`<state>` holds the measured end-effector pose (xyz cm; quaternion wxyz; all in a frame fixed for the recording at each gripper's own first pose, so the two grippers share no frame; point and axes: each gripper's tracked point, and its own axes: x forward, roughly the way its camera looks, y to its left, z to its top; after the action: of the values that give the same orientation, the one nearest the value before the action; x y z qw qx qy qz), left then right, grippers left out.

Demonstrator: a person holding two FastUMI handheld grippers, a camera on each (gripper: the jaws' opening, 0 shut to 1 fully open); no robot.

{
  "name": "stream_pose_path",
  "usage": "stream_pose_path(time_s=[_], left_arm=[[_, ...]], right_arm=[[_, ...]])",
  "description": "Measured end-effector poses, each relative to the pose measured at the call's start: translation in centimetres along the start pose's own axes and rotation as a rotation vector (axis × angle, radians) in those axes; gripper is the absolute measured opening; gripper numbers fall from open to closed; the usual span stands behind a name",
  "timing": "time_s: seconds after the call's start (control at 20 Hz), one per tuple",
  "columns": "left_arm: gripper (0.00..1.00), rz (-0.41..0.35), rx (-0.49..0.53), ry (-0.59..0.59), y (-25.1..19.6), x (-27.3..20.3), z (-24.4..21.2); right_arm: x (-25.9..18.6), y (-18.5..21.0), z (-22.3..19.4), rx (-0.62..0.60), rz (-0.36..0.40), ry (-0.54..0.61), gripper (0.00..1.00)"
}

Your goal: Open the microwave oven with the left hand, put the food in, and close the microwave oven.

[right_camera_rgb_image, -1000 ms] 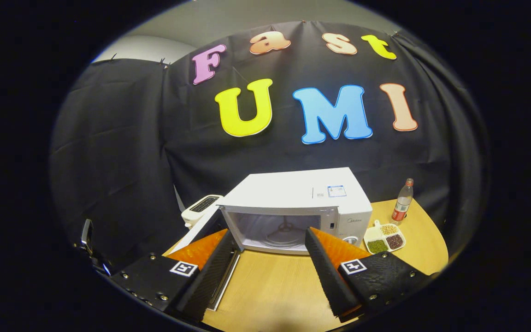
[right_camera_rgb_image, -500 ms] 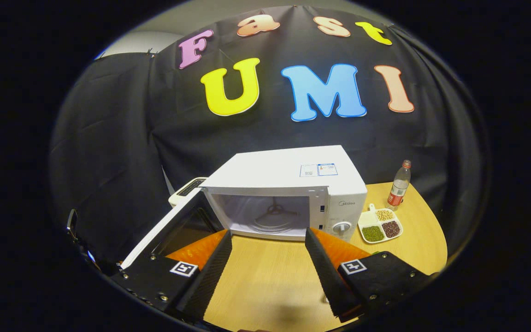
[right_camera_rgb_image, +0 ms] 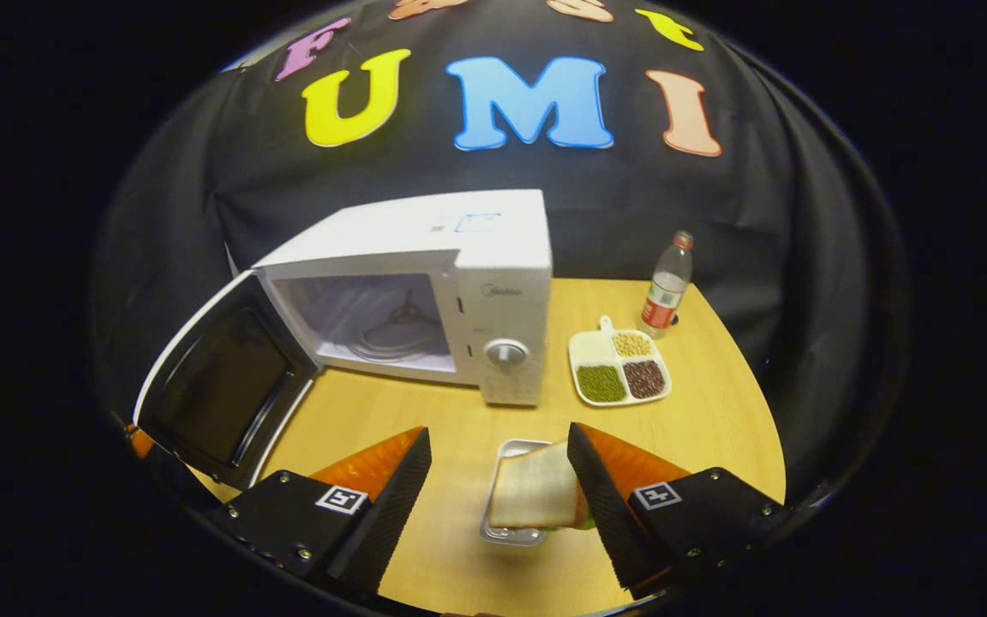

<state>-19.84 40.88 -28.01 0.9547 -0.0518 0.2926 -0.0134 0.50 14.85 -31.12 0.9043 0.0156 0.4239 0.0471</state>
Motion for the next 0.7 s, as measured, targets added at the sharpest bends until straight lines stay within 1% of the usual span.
stream_pose_path(time_s=[0.15, 0.2, 0.25, 0.3, 0.35, 0.4, 0.45, 0.55, 0.7], left_arm=[[0.16, 0.061, -0.044, -0.149, -0.9, -2.5, 6.9], [0.11, 0.076, -0.044, -0.204, -1.5, -2.9, 9.5], [0.17, 0.080, -0.040, -0.254, -2.6, -3.1, 11.9], [0.22, 0.094, -0.032, -0.318, -3.4, -3.3, 14.6], [0.47, 0.093, -0.021, -0.383, -4.3, -3.0, 17.5], [0.72, 0.094, -0.022, -0.435, -5.3, -1.1, 19.0], [0.97, 0.109, -0.021, -0.487, -6.3, -2.5, 21.3], [0.97, 0.102, -0.034, -0.524, -8.4, -0.7, 23.4], [0.97, 0.064, -0.079, -0.527, -11.9, 1.9, 24.6]], right_arm=[[1.2, -4.0, -2.9, 0.099, -0.002, 0.101, 0.97], [1.6, -5.0, -3.6, 0.133, 0.002, 0.127, 0.92], [2.1, -5.7, -4.2, 0.166, 0.007, 0.146, 0.97], [2.5, -6.1, -4.6, 0.194, 0.020, 0.163, 0.98], [2.7, -6.3, -5.1, 0.225, 0.036, 0.179, 0.98], [3.2, -6.3, -5.5, 0.259, 0.058, 0.199, 0.98], [3.7, -6.1, -6.1, 0.294, 0.079, 0.220, 0.98], [4.2, -6.0, -7.1, 0.349, 0.109, 0.256, 0.99], [4.9, -5.7, -8.3, 0.398, 0.135, 0.287, 0.98]])
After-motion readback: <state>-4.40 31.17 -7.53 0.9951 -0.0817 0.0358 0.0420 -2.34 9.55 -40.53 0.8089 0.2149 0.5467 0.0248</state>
